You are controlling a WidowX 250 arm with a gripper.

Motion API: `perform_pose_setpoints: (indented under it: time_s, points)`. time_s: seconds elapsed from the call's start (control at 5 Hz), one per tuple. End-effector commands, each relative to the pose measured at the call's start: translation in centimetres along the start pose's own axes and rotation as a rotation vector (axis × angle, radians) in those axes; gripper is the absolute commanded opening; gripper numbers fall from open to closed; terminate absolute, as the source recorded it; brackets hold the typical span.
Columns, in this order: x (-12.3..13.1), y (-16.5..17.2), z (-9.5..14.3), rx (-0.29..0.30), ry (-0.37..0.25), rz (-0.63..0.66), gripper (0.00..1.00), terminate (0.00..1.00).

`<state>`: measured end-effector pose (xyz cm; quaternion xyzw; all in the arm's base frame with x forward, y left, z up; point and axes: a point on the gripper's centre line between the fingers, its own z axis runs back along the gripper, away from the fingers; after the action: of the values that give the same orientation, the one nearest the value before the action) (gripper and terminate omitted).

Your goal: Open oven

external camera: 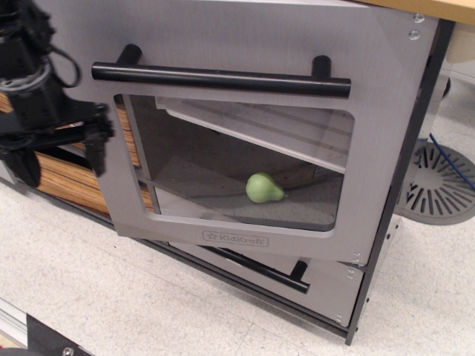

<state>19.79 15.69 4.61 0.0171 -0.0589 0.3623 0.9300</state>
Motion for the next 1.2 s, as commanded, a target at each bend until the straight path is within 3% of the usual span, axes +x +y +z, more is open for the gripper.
perform_pose_setpoints:
  time_s: [0.0, 0.2, 0.4, 0.8, 1.0]
  points:
    - [5.8, 4.5, 0.5, 0.028, -0.088, -0.046, 1.0, 0.0]
    - [7.0, 6.0, 0.7, 0.039, -0.073, -0.058, 1.0, 0.0]
    - [9.2, 6.0, 1.0, 0.048, -0.117, 0.029, 1.0, 0.0]
    - [11.2, 3.5, 0.9, 0.042, -0.124, 0.24, 1.0, 0.0]
    - [11.7, 1.6, 1.7, 0.034, -0.104, 0.284, 1.0, 0.0]
